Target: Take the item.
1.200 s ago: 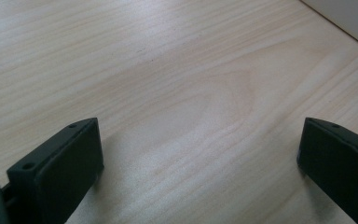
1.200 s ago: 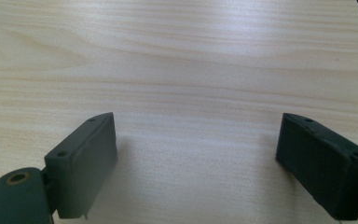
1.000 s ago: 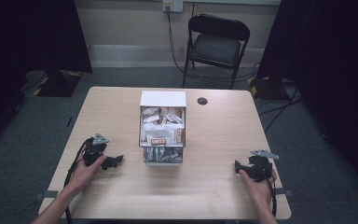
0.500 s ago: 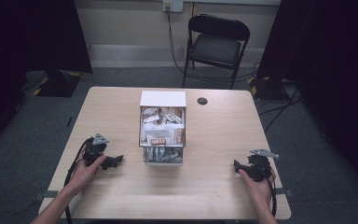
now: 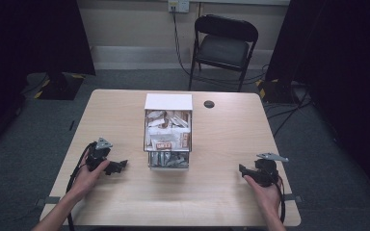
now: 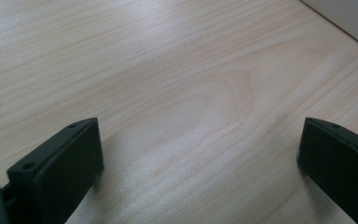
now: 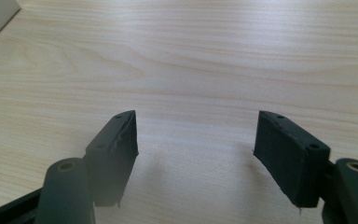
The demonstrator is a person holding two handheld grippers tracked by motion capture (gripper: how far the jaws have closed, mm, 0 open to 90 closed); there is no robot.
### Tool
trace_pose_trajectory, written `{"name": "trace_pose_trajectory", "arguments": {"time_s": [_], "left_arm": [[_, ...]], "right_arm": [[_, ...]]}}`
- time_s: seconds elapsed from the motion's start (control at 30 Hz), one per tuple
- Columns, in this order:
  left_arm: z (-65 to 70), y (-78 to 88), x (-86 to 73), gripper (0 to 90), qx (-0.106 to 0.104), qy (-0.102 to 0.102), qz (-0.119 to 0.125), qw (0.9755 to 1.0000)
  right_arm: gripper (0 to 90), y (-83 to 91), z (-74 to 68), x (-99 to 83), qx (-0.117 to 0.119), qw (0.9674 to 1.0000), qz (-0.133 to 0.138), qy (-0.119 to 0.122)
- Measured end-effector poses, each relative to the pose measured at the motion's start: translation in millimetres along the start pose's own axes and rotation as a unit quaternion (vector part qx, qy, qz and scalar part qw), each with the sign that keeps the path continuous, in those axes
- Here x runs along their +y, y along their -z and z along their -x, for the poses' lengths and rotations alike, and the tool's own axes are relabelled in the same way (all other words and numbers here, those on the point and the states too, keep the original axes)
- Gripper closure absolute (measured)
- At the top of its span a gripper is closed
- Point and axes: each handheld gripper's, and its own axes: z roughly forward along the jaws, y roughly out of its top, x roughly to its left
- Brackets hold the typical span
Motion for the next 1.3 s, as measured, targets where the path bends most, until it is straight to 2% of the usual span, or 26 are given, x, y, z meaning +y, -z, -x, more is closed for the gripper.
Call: {"name": "trace_pose_trajectory", "arguments": {"time_s": [0.13,0.2,0.27,0.4,0.67,0.77,0.83,1.0,1.2,1.3], "left_arm": [[-0.3,0.1,0.0,0.0,0.000,-0.002,-0.001,1.0000],[-0.3,0.1,0.0,0.0,0.000,-0.002,-0.001,1.0000],[0.0,0.0,0.0,0.0,0.000,0.000,0.000,1.0000],[-0.2,0.1,0.0,0.0,0.000,-0.002,-0.001,1.0000],[0.0,0.0,0.0,0.0,0.000,0.000,0.000,1.0000],[-0.2,0.1,0.0,0.0,0.000,-0.002,-0.001,1.0000],[-0.1,0.0,0.0,0.0,0.000,0.000,0.000,1.0000],[0.0,0.0,0.0,0.0,0.000,0.000,0.000,1.0000],[0.0,0.0,0.0,0.0,0.000,0.000,0.000,1.0000],[0.0,0.0,0.0,0.0,0.000,0.000,0.000,1.0000]], "right_arm": [[34.2,4.0,-1.3,2.9,0.013,0.9999,0.004,-0.007],[39.5,5.9,-3.1,4.4,0.024,0.9997,0.000,-0.005],[40.7,6.8,-5.1,5.2,0.037,0.9993,0.001,-0.006],[43.4,8.7,-8.8,7.5,0.048,0.9988,0.001,-0.003],[45.1,17.2,-15.9,11.5,0.054,0.9983,0.020,0.008],[46.2,20.3,-21.4,15.0,0.064,0.9975,0.027,0.017],[46.3,23.5,-25.1,19.3,0.080,0.9961,0.030,0.019],[46.3,28.2,-32.2,27.6,0.102,0.9939,0.038,0.019],[48.1,32.3,-43.3,37.7,0.113,0.9918,0.050,0.033],[48.0,31.5,-49.4,40.9,0.117,0.9912,0.045,0.042]]}}
